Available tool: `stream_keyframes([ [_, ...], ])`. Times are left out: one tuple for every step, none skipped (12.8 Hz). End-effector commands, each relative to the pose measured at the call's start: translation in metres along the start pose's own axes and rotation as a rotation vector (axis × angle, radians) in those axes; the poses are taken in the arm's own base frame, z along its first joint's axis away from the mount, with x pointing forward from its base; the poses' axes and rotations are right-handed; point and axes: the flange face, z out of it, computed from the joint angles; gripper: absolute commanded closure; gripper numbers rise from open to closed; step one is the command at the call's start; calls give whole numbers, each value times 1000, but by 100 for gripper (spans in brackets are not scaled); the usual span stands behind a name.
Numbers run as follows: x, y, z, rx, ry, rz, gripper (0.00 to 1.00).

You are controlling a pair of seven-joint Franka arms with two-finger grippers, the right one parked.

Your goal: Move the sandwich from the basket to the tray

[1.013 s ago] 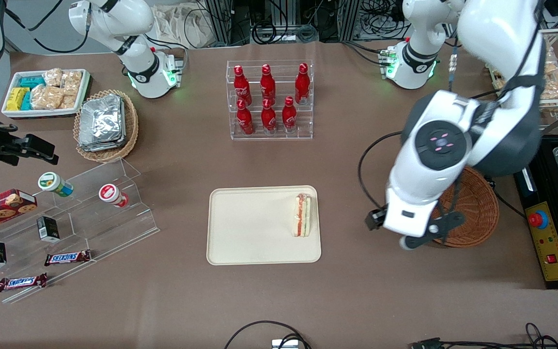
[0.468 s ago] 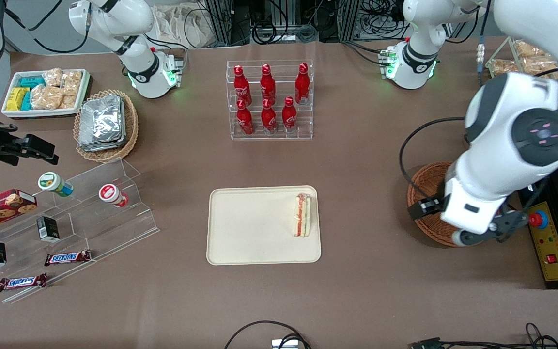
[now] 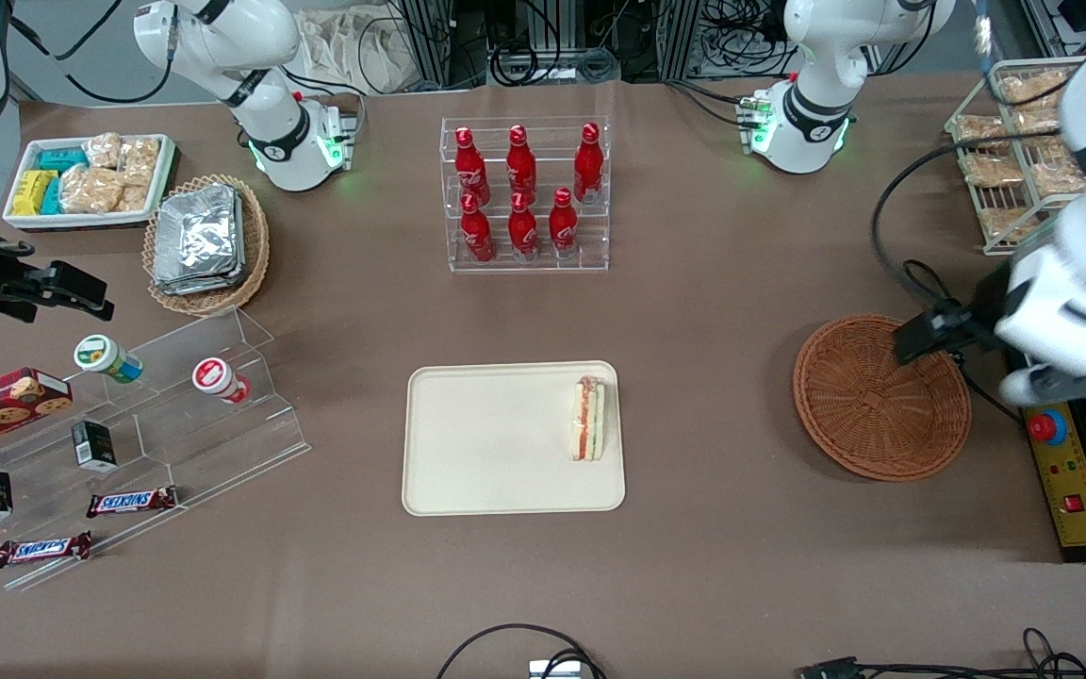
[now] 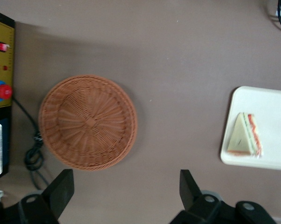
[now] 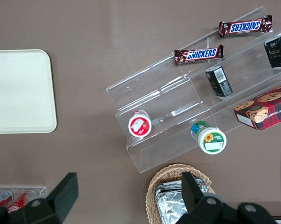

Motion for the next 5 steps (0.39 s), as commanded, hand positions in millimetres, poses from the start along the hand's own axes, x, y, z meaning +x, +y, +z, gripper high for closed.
stream_keyframes([
  [-40, -23, -16, 2, -2, 45, 0],
  [-48, -25, -20, 5, -1, 49, 0],
  [-52, -26, -24, 6, 2, 49, 0],
  [-54, -26, -25, 6, 2, 49, 0],
  [-55, -26, -24, 7, -4, 49, 0],
])
